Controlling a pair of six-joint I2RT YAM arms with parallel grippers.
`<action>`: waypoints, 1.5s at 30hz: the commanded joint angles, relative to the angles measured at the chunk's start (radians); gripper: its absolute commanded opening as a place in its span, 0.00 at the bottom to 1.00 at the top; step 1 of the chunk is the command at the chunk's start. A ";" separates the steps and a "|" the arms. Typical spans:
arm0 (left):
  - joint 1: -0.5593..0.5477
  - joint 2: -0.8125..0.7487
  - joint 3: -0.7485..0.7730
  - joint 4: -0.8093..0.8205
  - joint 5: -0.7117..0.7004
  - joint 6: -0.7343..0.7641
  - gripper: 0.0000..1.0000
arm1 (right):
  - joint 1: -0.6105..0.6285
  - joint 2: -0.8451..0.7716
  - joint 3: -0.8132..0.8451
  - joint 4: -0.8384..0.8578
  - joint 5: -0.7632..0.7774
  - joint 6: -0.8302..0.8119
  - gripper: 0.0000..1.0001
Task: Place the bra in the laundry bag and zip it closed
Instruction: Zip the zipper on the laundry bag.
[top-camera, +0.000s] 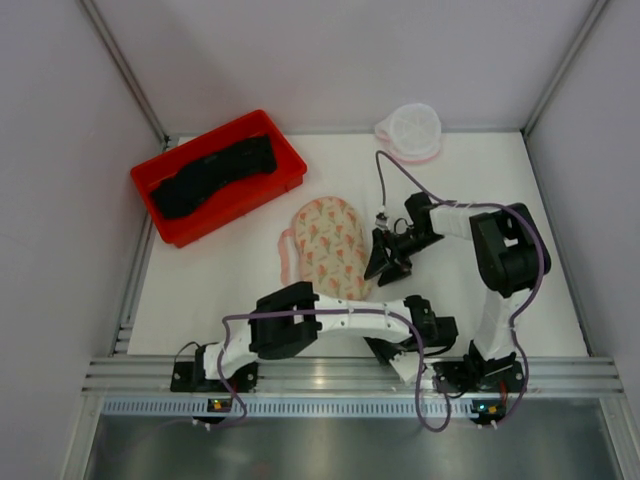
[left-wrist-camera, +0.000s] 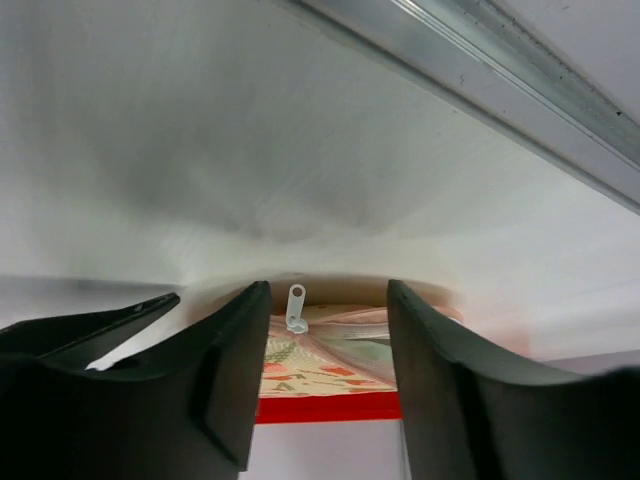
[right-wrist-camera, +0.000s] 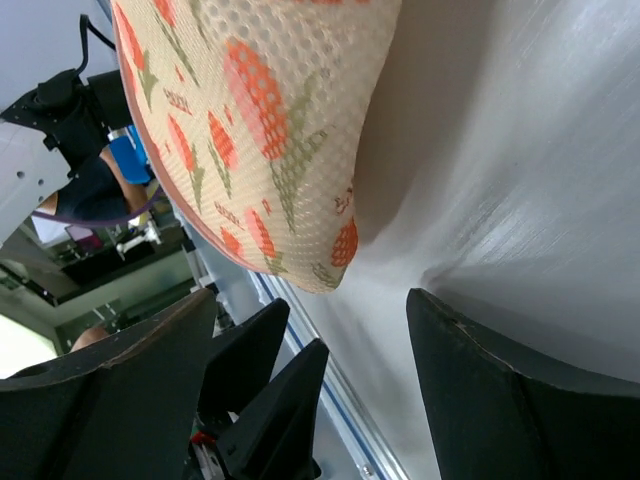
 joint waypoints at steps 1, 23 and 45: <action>0.016 -0.074 0.041 -0.024 0.051 0.002 0.59 | 0.001 0.010 -0.027 0.116 -0.058 0.037 0.77; 0.109 0.022 0.200 -0.136 0.065 0.195 0.64 | 0.049 -0.030 -0.037 0.067 -0.193 0.042 0.00; 0.070 0.013 0.076 -0.139 0.023 0.181 0.65 | 0.047 -0.029 -0.025 -0.002 -0.171 -0.019 0.00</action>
